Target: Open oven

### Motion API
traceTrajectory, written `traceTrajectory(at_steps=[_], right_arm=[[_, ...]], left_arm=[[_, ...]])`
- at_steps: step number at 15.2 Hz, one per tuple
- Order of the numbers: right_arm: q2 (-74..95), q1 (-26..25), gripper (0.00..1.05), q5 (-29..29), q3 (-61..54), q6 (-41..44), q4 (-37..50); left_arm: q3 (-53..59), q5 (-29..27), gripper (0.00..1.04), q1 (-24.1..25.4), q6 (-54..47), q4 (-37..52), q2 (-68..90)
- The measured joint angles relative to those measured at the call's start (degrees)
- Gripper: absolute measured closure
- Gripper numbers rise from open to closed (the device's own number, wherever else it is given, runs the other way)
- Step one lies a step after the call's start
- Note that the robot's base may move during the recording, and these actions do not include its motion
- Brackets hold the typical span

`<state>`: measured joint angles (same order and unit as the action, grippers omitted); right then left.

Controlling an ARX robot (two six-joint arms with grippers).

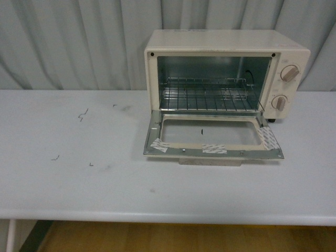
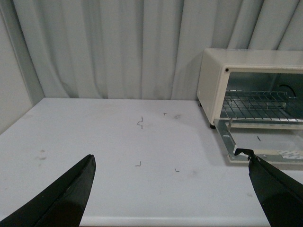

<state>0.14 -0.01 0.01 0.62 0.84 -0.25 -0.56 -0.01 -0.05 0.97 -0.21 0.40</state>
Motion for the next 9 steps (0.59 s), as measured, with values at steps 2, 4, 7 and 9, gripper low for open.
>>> traceTrajectory(at_steps=[2,4,7,9], right_arm=[[0.0,0.0,0.06,0.0,0.0,0.0,0.0],[0.0,0.0,0.06,0.0,0.0,0.0,0.0],[0.0,0.0,0.06,0.0,0.0,0.0,-0.1],[0.0,0.0,0.06,0.0,0.0,0.0,0.0]], left_arm=[[0.0,0.0,0.07,0.0,0.0,0.0,0.0],[0.0,0.0,0.07,0.0,0.0,0.0,0.0],[0.0,0.0,0.07,0.0,0.0,-0.2,0.0],[0.0,0.0,0.07,0.0,0.0,0.0,0.0]])
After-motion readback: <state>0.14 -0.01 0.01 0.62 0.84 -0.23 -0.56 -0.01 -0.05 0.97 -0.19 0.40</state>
